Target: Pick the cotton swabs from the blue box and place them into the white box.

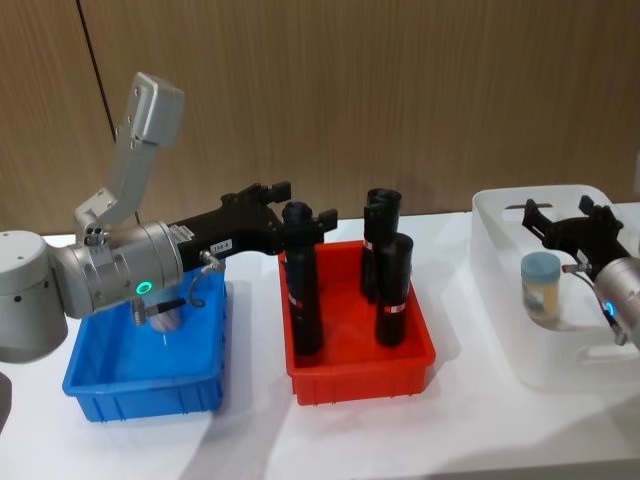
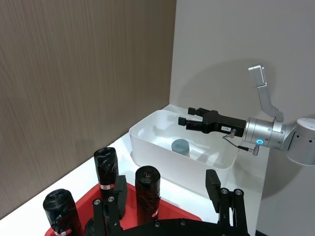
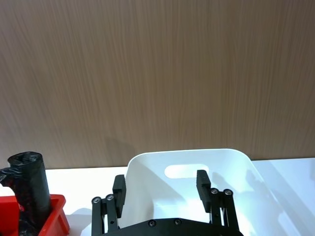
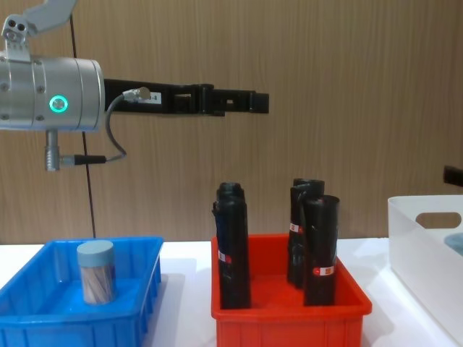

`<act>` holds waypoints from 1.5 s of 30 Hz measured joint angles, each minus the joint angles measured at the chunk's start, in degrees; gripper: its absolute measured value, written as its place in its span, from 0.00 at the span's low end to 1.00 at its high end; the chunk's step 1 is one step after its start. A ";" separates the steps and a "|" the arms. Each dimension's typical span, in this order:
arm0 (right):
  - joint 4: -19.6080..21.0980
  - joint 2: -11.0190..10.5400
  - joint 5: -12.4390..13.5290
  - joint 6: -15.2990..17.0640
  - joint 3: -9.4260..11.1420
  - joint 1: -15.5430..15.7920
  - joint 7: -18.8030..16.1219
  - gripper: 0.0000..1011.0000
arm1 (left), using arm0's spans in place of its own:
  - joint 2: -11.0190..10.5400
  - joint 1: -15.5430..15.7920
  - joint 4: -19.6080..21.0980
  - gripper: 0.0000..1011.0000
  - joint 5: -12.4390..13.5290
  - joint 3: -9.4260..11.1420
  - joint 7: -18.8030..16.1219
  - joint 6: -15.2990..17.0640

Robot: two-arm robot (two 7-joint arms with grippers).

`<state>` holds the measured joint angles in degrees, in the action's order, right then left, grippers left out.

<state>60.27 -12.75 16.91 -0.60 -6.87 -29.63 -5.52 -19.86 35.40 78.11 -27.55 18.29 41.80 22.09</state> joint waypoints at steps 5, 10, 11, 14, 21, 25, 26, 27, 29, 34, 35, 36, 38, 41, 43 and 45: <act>-0.79 -0.05 0.04 -0.21 0.31 -0.27 0.02 0.98 | 0.00 0.00 0.00 0.99 0.00 0.00 0.00 0.00; -1.13 -0.08 0.23 -0.43 0.48 -0.38 0.01 0.99 | 0.00 0.00 0.00 0.99 0.00 0.00 0.00 0.00; -1.18 -0.08 0.26 -0.46 0.53 -0.38 0.01 0.99 | 0.00 0.00 0.00 0.99 0.00 0.00 0.00 0.00; -1.22 -0.10 0.32 -0.54 0.62 -0.38 0.01 0.99 | 0.00 0.00 0.00 0.99 0.00 0.00 0.00 0.00; -1.07 -0.14 0.39 -0.66 0.78 -0.19 -0.10 0.99 | 0.00 0.00 0.00 0.99 0.00 0.00 0.00 0.00; -0.93 -0.16 0.43 -0.71 0.84 -0.06 -0.20 0.99 | 0.00 0.00 0.00 0.99 0.00 0.00 0.00 0.00; -0.88 -0.16 0.43 -0.72 0.85 -0.04 -0.22 0.99 | 0.00 0.00 0.00 0.99 0.00 0.00 0.00 0.00; -0.88 -0.16 0.43 -0.72 0.85 -0.04 -0.22 0.99 | 0.00 0.00 0.00 0.99 0.00 0.00 0.00 0.00; -0.82 -0.17 0.44 -0.74 0.87 0.00 -0.25 0.99 | 0.00 0.00 0.00 0.99 0.00 0.00 0.00 0.00; -0.75 -0.20 0.46 -0.77 0.90 0.06 -0.28 0.99 | 0.00 0.00 0.00 0.99 0.00 0.00 0.00 0.00; -0.72 -0.20 0.46 -0.77 0.90 0.08 -0.28 0.99 | 0.00 0.00 0.00 0.99 0.00 0.00 0.00 0.00; -0.60 -0.21 0.47 -0.77 0.90 0.17 -0.28 0.99 | 0.00 -0.06 0.02 0.99 0.01 0.01 -0.01 -0.01; -0.40 -0.24 0.47 -0.77 0.88 0.31 -0.28 0.99 | -0.01 -0.26 0.13 0.99 0.12 0.07 -0.29 -0.14; 0.46 -0.39 0.46 -0.77 0.74 0.93 -0.26 0.99 | -0.04 -0.65 0.38 0.99 0.38 0.20 -1.04 -0.51; 1.47 -0.55 0.47 -0.69 0.56 1.69 -0.23 0.99 | -0.08 -1.15 0.76 0.99 0.76 0.38 -2.01 -1.04; 2.37 -0.70 0.46 -0.60 0.39 2.31 -0.21 0.99 | -0.13 -1.61 1.09 0.99 1.13 0.55 -2.93 -1.49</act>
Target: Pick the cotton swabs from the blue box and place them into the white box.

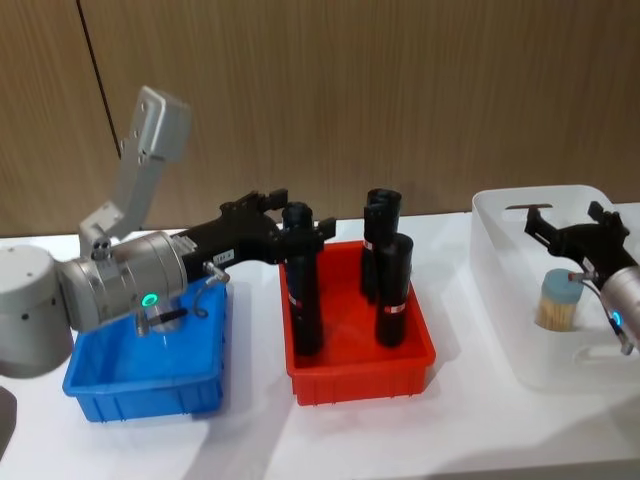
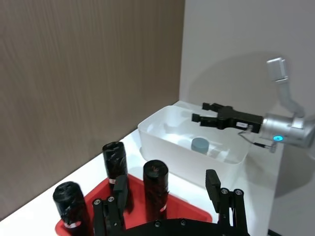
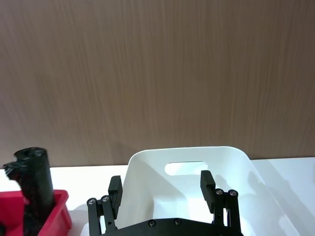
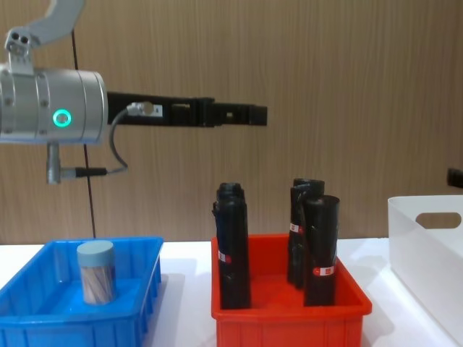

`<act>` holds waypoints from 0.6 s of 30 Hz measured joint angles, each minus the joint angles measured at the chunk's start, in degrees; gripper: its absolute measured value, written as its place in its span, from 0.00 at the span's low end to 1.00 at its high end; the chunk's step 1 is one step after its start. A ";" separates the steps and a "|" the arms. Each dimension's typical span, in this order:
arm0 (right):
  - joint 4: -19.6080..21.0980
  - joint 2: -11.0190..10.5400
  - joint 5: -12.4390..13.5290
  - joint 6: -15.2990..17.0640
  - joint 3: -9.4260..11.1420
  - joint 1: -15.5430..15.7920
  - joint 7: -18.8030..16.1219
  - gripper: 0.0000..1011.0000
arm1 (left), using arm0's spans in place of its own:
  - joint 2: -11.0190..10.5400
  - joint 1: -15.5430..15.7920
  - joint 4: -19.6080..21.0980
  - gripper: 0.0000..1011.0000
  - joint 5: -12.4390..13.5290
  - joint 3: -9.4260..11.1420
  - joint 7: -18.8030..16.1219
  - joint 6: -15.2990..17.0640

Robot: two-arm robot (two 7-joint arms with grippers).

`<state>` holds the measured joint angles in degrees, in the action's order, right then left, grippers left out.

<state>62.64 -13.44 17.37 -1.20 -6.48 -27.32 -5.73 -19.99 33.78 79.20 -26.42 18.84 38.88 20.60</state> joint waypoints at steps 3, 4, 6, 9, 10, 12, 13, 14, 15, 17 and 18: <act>2.13 -0.34 -0.03 0.16 -0.37 1.57 0.10 0.99 | -0.11 -1.11 0.76 0.99 0.84 0.40 -2.10 -1.11; 3.31 -0.52 -0.04 0.27 -0.59 2.43 0.17 0.99 | -0.17 -1.73 1.20 0.99 1.28 0.62 -3.27 -1.72; 4.50 -0.70 -0.06 0.38 -0.77 3.28 0.22 0.99 | -0.25 -2.61 1.79 0.99 1.92 0.92 -4.97 -2.56; 6.73 -1.03 -0.10 0.58 -1.15 4.90 0.30 0.99 | -0.34 -3.54 2.47 0.99 2.61 1.28 -6.69 -3.47; 7.87 -1.21 -0.12 0.67 -1.34 5.79 0.36 0.99 | -0.41 -4.17 2.89 0.99 3.09 1.50 -7.87 -4.11; 9.06 -1.39 -0.15 0.78 -1.54 6.60 0.45 0.99 | -0.46 -4.76 3.30 0.99 3.57 1.73 -9.08 -4.72; 9.64 -1.48 -0.17 0.83 -1.63 7.02 0.50 0.99 | -0.52 -5.32 3.68 0.99 3.96 1.91 -10.11 -5.22; 10.84 -1.67 -0.21 0.95 -1.85 7.88 0.58 0.99 | -0.55 -5.67 3.90 0.99 4.18 2.03 -10.69 -5.54; 11.42 -1.76 -0.24 0.99 -1.95 8.31 0.61 0.99 | -0.58 -5.98 4.11 0.99 4.42 2.14 -11.28 -5.84; 12.60 -1.95 -0.30 1.06 -2.14 9.18 0.67 0.99 | -0.67 -6.82 4.74 0.99 5.05 2.45 -12.93 -6.71; 13.65 -2.12 -0.35 1.13 -2.33 9.93 0.70 0.99 | -0.69 -7.11 4.95 0.99 5.28 2.55 -13.54 -7.01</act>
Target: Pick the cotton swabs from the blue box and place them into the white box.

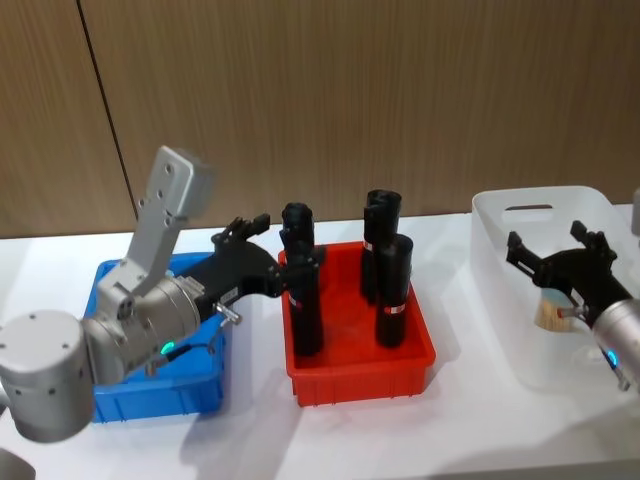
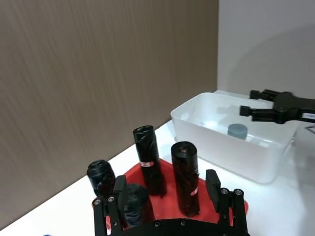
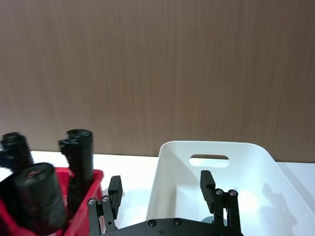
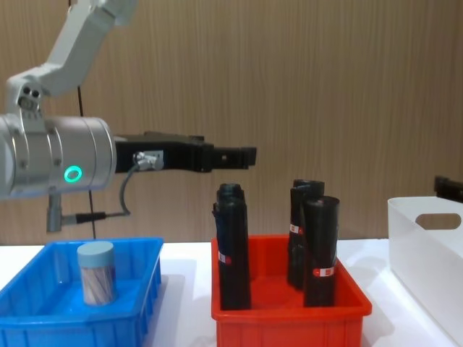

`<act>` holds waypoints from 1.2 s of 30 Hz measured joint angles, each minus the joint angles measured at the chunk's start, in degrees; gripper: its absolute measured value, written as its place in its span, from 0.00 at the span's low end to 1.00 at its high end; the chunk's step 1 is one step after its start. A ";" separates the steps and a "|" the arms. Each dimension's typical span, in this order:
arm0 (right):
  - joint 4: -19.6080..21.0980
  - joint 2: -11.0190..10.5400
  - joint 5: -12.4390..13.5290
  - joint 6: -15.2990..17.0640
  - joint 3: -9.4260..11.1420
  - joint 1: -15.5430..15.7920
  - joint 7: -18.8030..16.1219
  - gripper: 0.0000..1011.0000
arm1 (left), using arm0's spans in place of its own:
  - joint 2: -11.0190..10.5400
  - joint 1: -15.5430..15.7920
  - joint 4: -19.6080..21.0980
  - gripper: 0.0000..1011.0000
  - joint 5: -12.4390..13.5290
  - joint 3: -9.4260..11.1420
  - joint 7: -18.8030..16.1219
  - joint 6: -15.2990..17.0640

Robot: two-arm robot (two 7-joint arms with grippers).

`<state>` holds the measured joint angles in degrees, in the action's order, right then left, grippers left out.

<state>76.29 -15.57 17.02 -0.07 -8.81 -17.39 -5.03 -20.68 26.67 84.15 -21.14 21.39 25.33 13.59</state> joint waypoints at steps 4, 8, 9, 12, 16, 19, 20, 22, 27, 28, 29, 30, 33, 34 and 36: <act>2.91 -0.45 -0.09 0.24 -0.50 2.15 0.12 0.99 | -0.15 -1.55 1.06 0.99 1.11 0.54 -2.87 -1.50; 5.74 -0.86 -0.13 0.44 -0.97 4.17 0.30 0.99 | -0.34 -3.42 2.34 0.99 2.52 1.24 -6.37 -3.29; 6.32 -0.95 -0.14 0.49 -1.07 4.60 0.33 0.99 | -0.36 -3.74 2.56 0.99 2.74 1.35 -6.96 -3.60; 9.25 -1.40 -0.19 0.76 -1.55 6.74 0.47 0.99 | -0.48 -4.87 3.34 0.99 3.60 1.77 -9.20 -4.75; 12.12 -1.86 -0.25 1.01 -2.03 8.84 0.59 0.99 | -0.64 -6.47 4.43 0.99 4.74 2.33 -12.10 -6.29; 13.88 -2.13 -0.30 1.16 -2.34 10.12 0.70 0.99 | -0.74 -7.65 5.25 0.99 5.59 2.74 -14.34 -7.38; 14.98 -2.28 -0.33 1.24 -2.52 10.91 0.75 0.99 | -0.77 -7.92 5.44 0.99 5.82 2.83 -14.90 -7.68; 16.69 -2.54 -0.39 1.37 -2.82 12.16 0.84 0.99 | -0.85 -8.85 6.11 0.99 6.52 3.18 -16.66 -8.64; 20.61 -3.16 -0.51 1.70 -3.47 15.07 1.00 0.99 | -1.05 -10.98 7.54 0.99 8.05 3.93 -20.62 -10.70; 20.61 -3.16 -0.51 1.70 -3.47 15.07 1.00 0.99 | -1.06 -11.20 7.69 0.99 8.23 4.00 -21.06 -10.92; 21.55 -3.30 -0.53 1.77 -3.61 15.71 1.05 0.99 | -1.09 -11.45 7.87 0.99 8.42 4.10 -21.52 -11.15; 22.03 -3.38 -0.53 1.81 -3.70 16.06 1.08 0.99 | -1.13 -11.90 8.20 0.99 8.77 4.26 -22.44 -11.58; 23.58 -3.62 -0.56 1.95 -3.96 17.19 1.18 0.99 | -1.20 -12.59 8.70 0.99 9.30 4.50 -23.74 -12.28; 23.89 -3.67 -0.57 1.98 -4.01 17.41 1.19 0.99 | -1.21 -12.72 8.80 0.99 9.40 4.55 -23.96 -12.41; 24.49 -3.75 -0.57 2.02 -4.11 17.89 1.22 0.99 | -1.23 -12.90 8.91 0.99 9.51 4.60 -24.29 -12.58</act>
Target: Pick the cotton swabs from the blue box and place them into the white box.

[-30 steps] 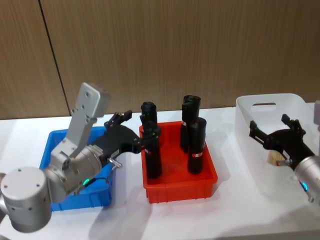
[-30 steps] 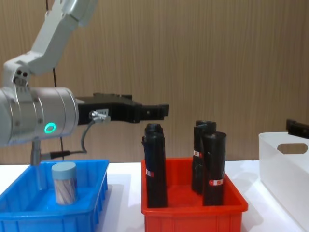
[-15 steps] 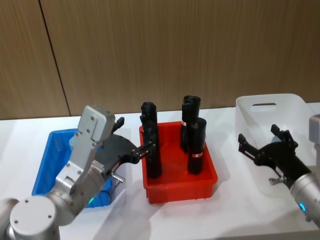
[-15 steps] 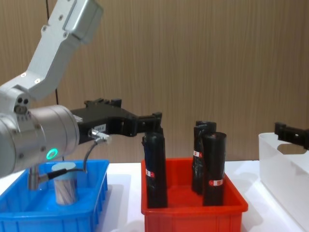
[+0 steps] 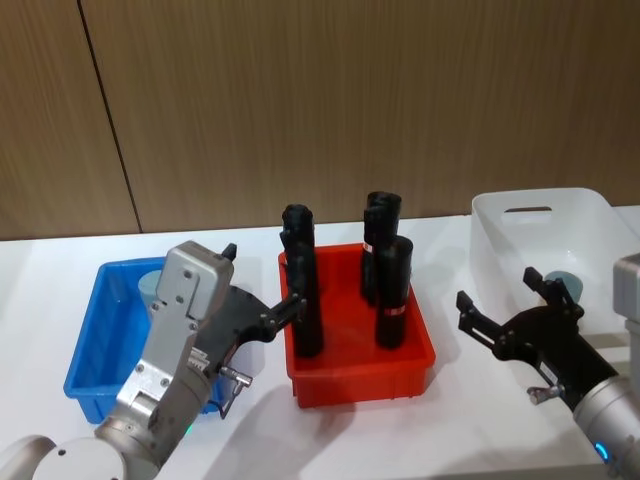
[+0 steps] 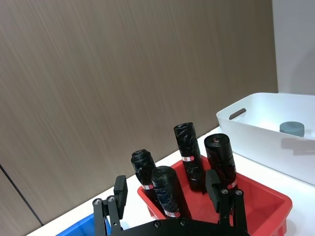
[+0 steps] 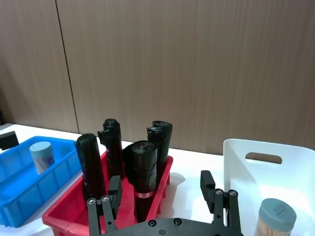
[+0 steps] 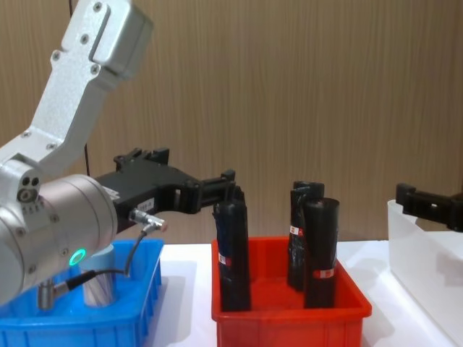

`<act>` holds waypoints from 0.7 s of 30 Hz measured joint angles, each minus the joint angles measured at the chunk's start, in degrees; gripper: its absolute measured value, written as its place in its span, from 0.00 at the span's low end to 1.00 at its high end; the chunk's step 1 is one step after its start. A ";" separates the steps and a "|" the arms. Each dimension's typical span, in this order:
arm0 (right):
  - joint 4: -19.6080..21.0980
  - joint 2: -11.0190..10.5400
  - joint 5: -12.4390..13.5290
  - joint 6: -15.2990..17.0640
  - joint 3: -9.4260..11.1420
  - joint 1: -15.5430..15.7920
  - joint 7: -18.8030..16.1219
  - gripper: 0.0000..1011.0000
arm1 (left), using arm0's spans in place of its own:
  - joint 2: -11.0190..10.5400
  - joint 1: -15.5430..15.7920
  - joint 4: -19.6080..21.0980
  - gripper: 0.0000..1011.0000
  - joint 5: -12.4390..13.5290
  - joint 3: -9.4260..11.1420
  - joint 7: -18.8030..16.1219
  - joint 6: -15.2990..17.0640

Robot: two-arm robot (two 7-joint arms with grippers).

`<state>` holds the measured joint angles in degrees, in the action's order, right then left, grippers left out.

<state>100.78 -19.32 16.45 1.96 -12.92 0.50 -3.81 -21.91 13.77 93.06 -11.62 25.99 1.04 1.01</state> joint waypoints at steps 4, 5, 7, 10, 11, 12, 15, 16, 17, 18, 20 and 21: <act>0.38 -0.06 -0.01 0.03 -0.06 0.29 0.02 0.99 | -0.02 -0.20 0.15 0.99 0.15 0.07 -0.38 -0.23; 0.40 -0.06 0.00 0.03 -0.06 0.31 0.02 0.99 | -0.01 -0.21 0.15 0.99 0.16 0.07 -0.38 -0.23; 0.42 -0.06 0.00 0.03 -0.06 0.32 0.02 0.99 | -0.01 -0.21 0.15 0.99 0.16 0.07 -0.40 -0.23; 0.46 -0.02 0.00 0.03 -0.04 0.35 0.01 0.99 | 0.01 -0.20 0.15 0.99 0.16 0.05 -0.42 -0.23; 0.46 -0.02 0.00 0.03 -0.03 0.35 0.01 0.99 | 0.01 -0.19 0.15 0.99 0.16 0.05 -0.42 -0.23; 0.46 -0.01 0.00 0.03 -0.03 0.35 0.01 0.99 | 0.02 -0.19 0.15 0.99 0.16 0.05 -0.42 -0.23; 0.46 -0.01 0.00 0.02 -0.02 0.35 0.00 0.99 | 0.01 -0.18 0.15 0.99 0.16 0.03 -0.42 -0.23; 0.46 -0.01 0.00 0.02 -0.01 0.35 -0.01 0.99 | 0.02 -0.18 0.15 0.99 0.16 0.03 -0.42 -0.23; 0.46 -0.01 0.00 0.01 0.00 0.34 -0.01 0.99 | 0.01 -0.18 0.14 0.99 0.15 0.03 -0.42 -0.23; 0.45 0.01 0.00 0.01 0.01 0.32 -0.04 0.99 | 0.01 -0.18 0.14 0.99 0.15 0.03 -0.42 -0.23; 0.34 0.04 -0.01 0.01 0.02 0.24 -0.16 0.99 | 0.01 -0.18 0.13 0.99 0.15 0.03 -0.43 -0.23; 0.25 0.06 -0.01 0.01 0.02 0.19 -0.21 0.99 | 0.01 -0.18 0.13 0.99 0.14 0.03 -0.42 -0.22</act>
<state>101.03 -19.26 16.44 1.97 -12.90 0.68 -4.02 -21.89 13.59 93.19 -11.48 26.02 0.62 0.79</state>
